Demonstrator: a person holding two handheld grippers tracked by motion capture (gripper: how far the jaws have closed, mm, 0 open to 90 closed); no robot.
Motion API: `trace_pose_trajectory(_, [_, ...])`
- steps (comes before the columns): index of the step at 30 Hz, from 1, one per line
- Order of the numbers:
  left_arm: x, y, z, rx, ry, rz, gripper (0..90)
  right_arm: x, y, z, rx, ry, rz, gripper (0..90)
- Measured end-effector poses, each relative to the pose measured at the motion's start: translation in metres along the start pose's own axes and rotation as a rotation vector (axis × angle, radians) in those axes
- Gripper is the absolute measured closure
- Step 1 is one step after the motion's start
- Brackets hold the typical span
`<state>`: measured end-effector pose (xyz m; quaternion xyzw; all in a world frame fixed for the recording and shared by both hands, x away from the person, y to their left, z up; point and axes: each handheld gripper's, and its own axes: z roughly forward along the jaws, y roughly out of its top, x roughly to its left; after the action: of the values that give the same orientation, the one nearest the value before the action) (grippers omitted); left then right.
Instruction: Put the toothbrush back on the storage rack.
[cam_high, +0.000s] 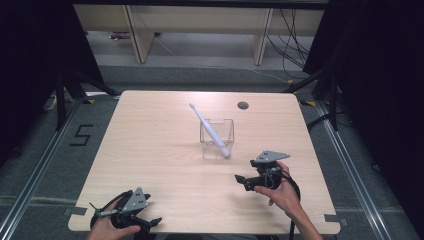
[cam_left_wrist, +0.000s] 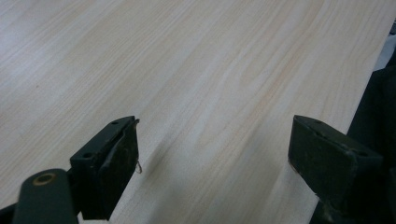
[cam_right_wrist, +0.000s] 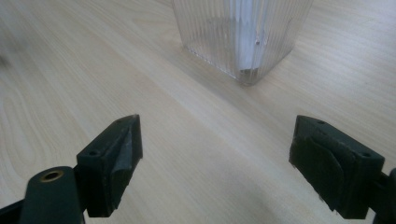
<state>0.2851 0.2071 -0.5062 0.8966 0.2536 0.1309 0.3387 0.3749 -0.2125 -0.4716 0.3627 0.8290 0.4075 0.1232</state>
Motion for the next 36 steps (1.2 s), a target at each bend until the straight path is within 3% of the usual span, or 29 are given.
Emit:
trace_pose_trajectory(1, [0.0, 0.0, 0.0, 0.001, 0.0, 0.0, 15.7, 0.003, -0.001, 0.0, 0.004, 0.011, 0.04, 18.0])
trace_pose_trajectory(2, [0.0, 0.0, 0.0, 0.001, 0.0, 0.001, 15.7, 0.001, -0.002, -0.001, -0.002, 0.0, 0.002, 18.0])
trace_pose_trajectory(4, [0.0, 0.0, 0.0, -0.003, -0.003, -0.003, 15.7, 0.005, -0.004, -0.001, 0.011, 0.009, 0.032, 17.8])
trace_pose_trajectory(5, [0.0, 0.0, 0.0, -0.002, -0.002, -0.001, 15.7, 0.004, -0.004, -0.002, 0.011, -0.008, -0.003, 17.8])
trace_pose_trajectory(10, [0.0, 0.0, 0.0, 0.002, 0.001, 0.003, 15.7, 0.008, -0.008, -0.003, 0.003, 0.008, -0.005, 18.5])
trace_pose_trajectory(11, [0.0, 0.0, 0.0, -0.001, 0.0, -0.001, 15.7, 0.01, -0.009, -0.003, 0.003, 0.01, 0.017, 18.5])
trace_pose_trajectory(12, [-0.001, 0.0, 0.0, -0.004, -0.002, -0.003, 15.7, 0.009, -0.01, -0.003, 0.001, 0.018, -0.005, 18.5])
trace_pose_trajectory(14, [0.0, 0.0, 0.0, 0.002, 0.001, 0.003, 15.7, 0.011, -0.011, -0.005, 0.012, 0.018, 0.006, 18.5])
trace_pose_trajectory(15, [0.0, 0.0, 0.0, 0.002, 0.002, 0.001, 15.7, 0.01, -0.012, -0.005, 0.005, 0.015, -0.018, 18.6])
trace_pose_trajectory(16, [0.0, 0.0, 0.0, 0.002, 0.002, 0.002, 15.7, 0.012, -0.013, -0.006, 0.01, 0.025, -0.001, 18.8])
trace_pose_trajectory(17, [0.0, 0.0, 0.0, 0.001, 0.002, 0.001, 15.7, 0.011, -0.013, -0.006, 0.006, 0.014, -0.021, 19.0])
trace_pose_trajectory(18, [0.0, 0.0, 0.0, 0.001, 0.002, 0.003, 15.7, 0.016, -0.015, -0.008, 0.016, 0.015, 0.033, 19.1])
trace_pose_trajectory(19, [0.0, 0.0, 0.0, 0.001, 0.001, 0.003, 15.7, 0.013, -0.016, -0.007, 0.009, 0.019, -0.015, 19.2])
trace_pose_trajectory(21, [0.0, 0.0, 0.0, 0.003, 0.001, 0.002, 15.7, 0.014, -0.018, -0.008, 0.01, 0.007, -0.016, 19.3])
trace_pose_trajectory(22, [0.0, 0.0, 0.0, 0.003, 0.001, 0.003, 15.7, 0.016, -0.019, -0.008, 0.023, 0.017, 0.01, 19.3])
trace_pose_trajectory(23, [0.0, 0.0, 0.0, 0.003, 0.002, 0.003, 15.7, 0.014, -0.019, -0.009, 0.018, 0.009, -0.03, 19.3])
trace_pose_trajectory(24, [0.0, 0.0, 0.0, 0.003, 0.002, 0.004, 15.7, 0.016, -0.021, -0.009, 0.029, 0.014, -0.001, 19.4])
trace_pose_trajectory(25, [0.0, 0.0, 0.0, 0.002, 0.002, 0.002, 15.7, 0.015, -0.022, -0.009, 0.025, 0.01, -0.031, 19.4])
trace_pose_trajectory(26, [0.0, 0.0, 0.0, 0.0, 0.002, 0.0, 15.7, 0.019, -0.023, -0.01, 0.033, 0.013, 0.008, 19.4])
trace_pose_trajectory(27, [0.0, 0.0, 0.0, -0.001, 0.0, -0.003, 15.7, 0.017, -0.024, -0.009, 0.036, 0.025, -0.025, 19.4])
trace_pose_trajectory(28, [0.0, 0.0, 0.001, 0.0, 0.0, -0.003, 15.7, 0.019, -0.025, -0.01, 0.04, 0.017, -0.009, 19.4])
trace_pose_trajectory(29, [0.0, 0.0, 0.001, 0.0, -0.001, -0.002, 15.7, 0.017, -0.026, -0.01, 0.042, 0.022, -0.03, 19.3])
trace_pose_trajectory(36, [0.0, 0.0, 0.001, 0.011, -0.005, -0.001, 15.7, 0.019, -0.031, -0.011, 0.056, 0.01, -0.05, 18.5])
